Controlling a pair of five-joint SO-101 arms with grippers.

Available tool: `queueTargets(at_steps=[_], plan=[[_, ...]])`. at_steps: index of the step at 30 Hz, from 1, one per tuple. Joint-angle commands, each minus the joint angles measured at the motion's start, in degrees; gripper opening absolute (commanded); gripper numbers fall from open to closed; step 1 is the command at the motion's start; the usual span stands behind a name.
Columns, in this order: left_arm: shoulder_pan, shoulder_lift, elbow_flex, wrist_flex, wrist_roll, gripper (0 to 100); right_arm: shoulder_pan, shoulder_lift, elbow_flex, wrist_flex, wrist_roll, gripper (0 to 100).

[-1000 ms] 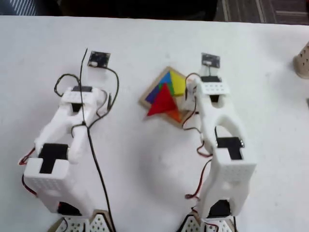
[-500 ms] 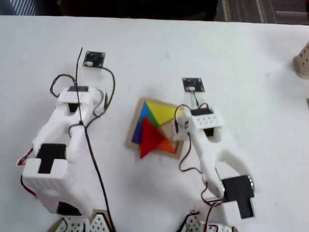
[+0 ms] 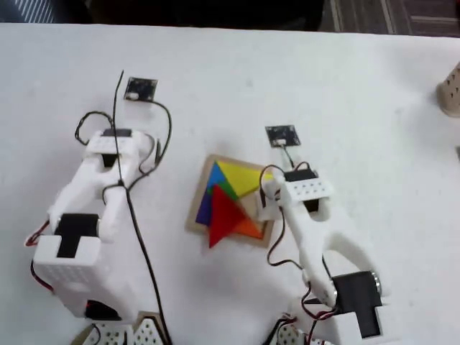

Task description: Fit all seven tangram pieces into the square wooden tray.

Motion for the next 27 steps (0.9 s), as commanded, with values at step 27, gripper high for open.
queueTargets(at_steps=[27], plan=[[0.3,-3.7,-0.5,-1.7,-0.9,5,2.0,-27.6,7.7,6.8,6.4,1.9]])
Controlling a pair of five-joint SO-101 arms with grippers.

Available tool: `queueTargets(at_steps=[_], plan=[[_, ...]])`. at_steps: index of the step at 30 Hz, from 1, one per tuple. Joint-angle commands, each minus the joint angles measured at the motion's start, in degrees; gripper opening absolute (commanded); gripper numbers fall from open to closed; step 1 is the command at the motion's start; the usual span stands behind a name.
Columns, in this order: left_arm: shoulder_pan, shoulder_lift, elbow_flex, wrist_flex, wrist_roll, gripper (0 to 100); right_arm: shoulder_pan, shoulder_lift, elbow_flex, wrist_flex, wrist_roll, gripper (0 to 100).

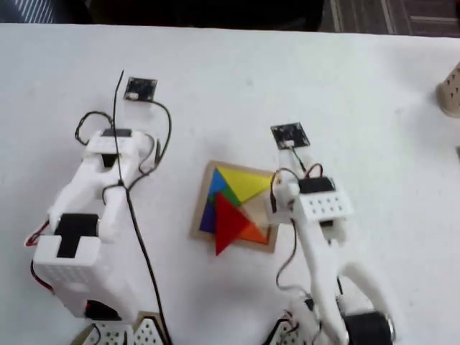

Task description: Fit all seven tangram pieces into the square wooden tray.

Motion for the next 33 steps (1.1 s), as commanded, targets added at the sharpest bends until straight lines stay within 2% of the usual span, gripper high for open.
queueTargets(at_steps=[1,6,8,12,14,16,19,23,29,33], plan=[[0.3,-3.7,-0.5,-1.7,-0.9,5,-3.2,-10.9,3.3,0.1,0.8,1.9],[1.2,-3.6,-0.5,-1.6,-0.9,5,-13.4,-19.8,11.5,-4.2,1.2,1.9],[1.7,-3.8,-0.4,-1.0,-0.9,5,-14.1,-21.9,12.8,-5.6,1.2,1.9],[3.8,-4.3,-0.7,4.7,-0.9,5,-2.0,-22.8,14.0,-12.5,0.4,1.9],[5.6,-4.7,-0.6,7.5,-0.9,5,5.1,-22.8,14.7,-16.9,-2.9,1.9],[7.2,-6.7,-0.1,9.4,-0.7,5,9.4,-22.8,14.7,-18.7,-4.6,2.1],[10.1,-12.5,4.5,9.7,-0.6,2,10.5,-22.7,14.7,-18.9,-4.9,2.1],[17.4,-24.7,15.4,9.4,-1.0,2,11.6,-19.6,14.2,-21.3,-5.0,2.1],[29.8,-42.2,31.3,7.8,-1.0,2,14.7,-4.2,4.9,-20.4,-5.1,1.9],[34.8,-48.0,36.9,8.3,-0.9,2,15.9,4.1,-1.5,-17.9,-5.1,1.9]])
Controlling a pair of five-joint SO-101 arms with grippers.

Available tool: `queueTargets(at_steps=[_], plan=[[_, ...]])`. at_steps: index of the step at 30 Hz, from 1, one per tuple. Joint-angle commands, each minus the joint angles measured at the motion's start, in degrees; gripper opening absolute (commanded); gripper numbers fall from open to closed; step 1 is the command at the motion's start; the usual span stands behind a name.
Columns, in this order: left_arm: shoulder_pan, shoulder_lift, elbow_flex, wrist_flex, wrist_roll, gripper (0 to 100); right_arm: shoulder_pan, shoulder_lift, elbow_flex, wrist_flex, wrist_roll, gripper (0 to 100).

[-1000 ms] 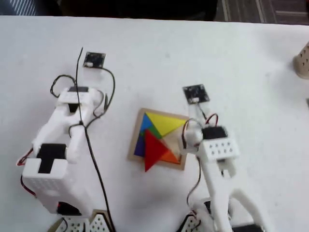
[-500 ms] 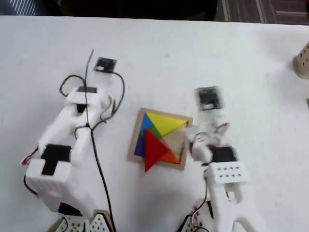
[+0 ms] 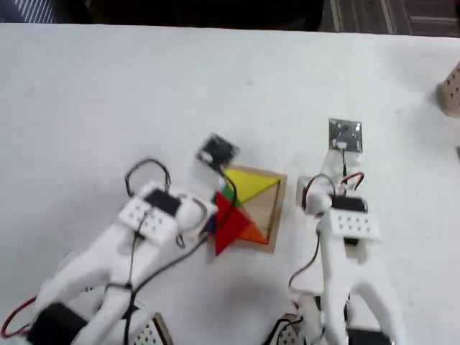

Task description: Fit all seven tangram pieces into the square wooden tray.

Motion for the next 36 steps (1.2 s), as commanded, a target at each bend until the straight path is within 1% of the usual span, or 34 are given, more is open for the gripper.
queueTargets(at_steps=[1,4,8,11,14,22,28,32,36], plan=[[4.8,-5.9,2.5,-0.4,-0.6,2,0.7,4.9,-7.3,2.6,-0.7,1.9],[8.2,-6.1,2.5,2.1,-0.4,2,0.7,6.3,-8.4,3.0,-0.7,1.9],[13.9,-6.0,3.0,2.6,-0.3,2,0.7,6.1,-8.4,2.8,-0.7,1.9],[16.0,-5.0,3.0,2.5,0.7,2,0.8,6.5,-8.6,2.6,-0.7,1.9],[16.1,-0.9,1.8,1.9,4.8,2,0.8,6.6,-8.7,2.6,-0.7,1.9],[16.3,11.8,-4.8,1.5,5.4,2,2.2,6.6,-8.8,2.5,-2.6,2.1],[16.3,13.2,-8.4,1.5,6.1,2,2.2,6.6,-8.8,2.5,-2.6,2.1],[16.3,13.2,-10.1,1.4,11.5,2,2.2,6.6,-8.8,2.5,-2.6,2.1],[16.0,13.1,-11.5,1.4,13.2,2,2.2,6.6,-8.8,2.5,-2.6,2.1]])
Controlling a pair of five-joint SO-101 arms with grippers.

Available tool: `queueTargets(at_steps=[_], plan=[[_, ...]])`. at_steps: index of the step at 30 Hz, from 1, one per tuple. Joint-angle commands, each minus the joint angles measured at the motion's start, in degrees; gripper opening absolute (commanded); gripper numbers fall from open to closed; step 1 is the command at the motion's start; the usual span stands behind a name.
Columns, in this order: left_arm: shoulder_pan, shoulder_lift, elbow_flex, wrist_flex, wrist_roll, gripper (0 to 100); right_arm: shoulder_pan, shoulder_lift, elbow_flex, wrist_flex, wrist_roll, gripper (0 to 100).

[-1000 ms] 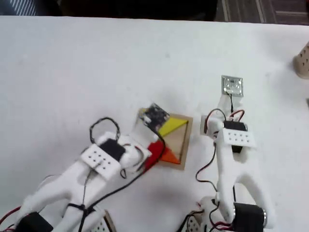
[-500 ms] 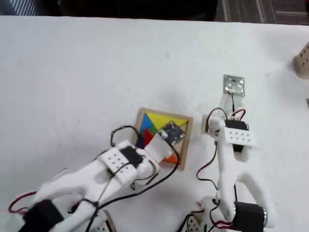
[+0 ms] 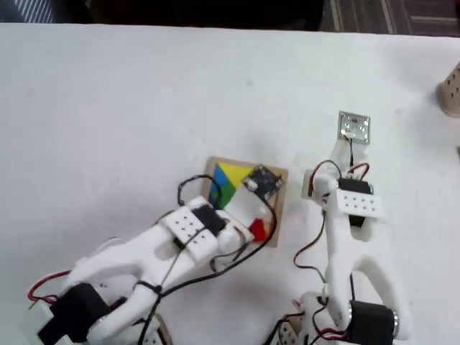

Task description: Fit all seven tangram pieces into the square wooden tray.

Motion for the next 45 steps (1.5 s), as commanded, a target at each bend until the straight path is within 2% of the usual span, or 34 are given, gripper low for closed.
queueTargets(at_steps=[1,9,15,19,22,27,29,36,42,45], plan=[[0.8,0.0,-3.5,-0.7,1.4,2,0.4,-0.4,-3.3,-0.1,-0.6,2.1],[-0.4,-0.1,-3.9,-1.0,1.2,2,0.3,-0.4,-3.3,-0.1,-0.7,2.1],[-9.8,-1.0,-8.4,-0.4,1.3,2,0.1,-0.3,-3.3,-0.1,-0.7,2.1],[-12.9,-9.6,-5.1,-0.7,1.4,2,0.1,-0.3,-3.3,-0.1,-0.7,2.1],[-8.5,-18.5,1.4,-0.4,1.4,2,0.1,-0.3,-3.3,-0.1,-0.7,2.1],[6.4,-29.2,12.6,-0.3,1.1,2,0.0,-0.3,-3.3,-0.1,-0.7,2.1],[9.8,-29.8,13.8,-1.0,1.4,2,0.0,-0.3,-3.3,-0.1,-0.7,2.1],[10.6,-17.6,12.4,-6.0,1.6,2,0.1,-0.3,-3.3,-0.1,-0.9,2.1],[10.4,-1.5,4.8,-5.5,4.2,2,0.1,-0.3,-3.0,-0.9,-1.0,2.1],[8.9,1.4,2.3,-4.7,4.3,2,0.1,-0.3,-3.0,-0.9,-1.0,2.1]])
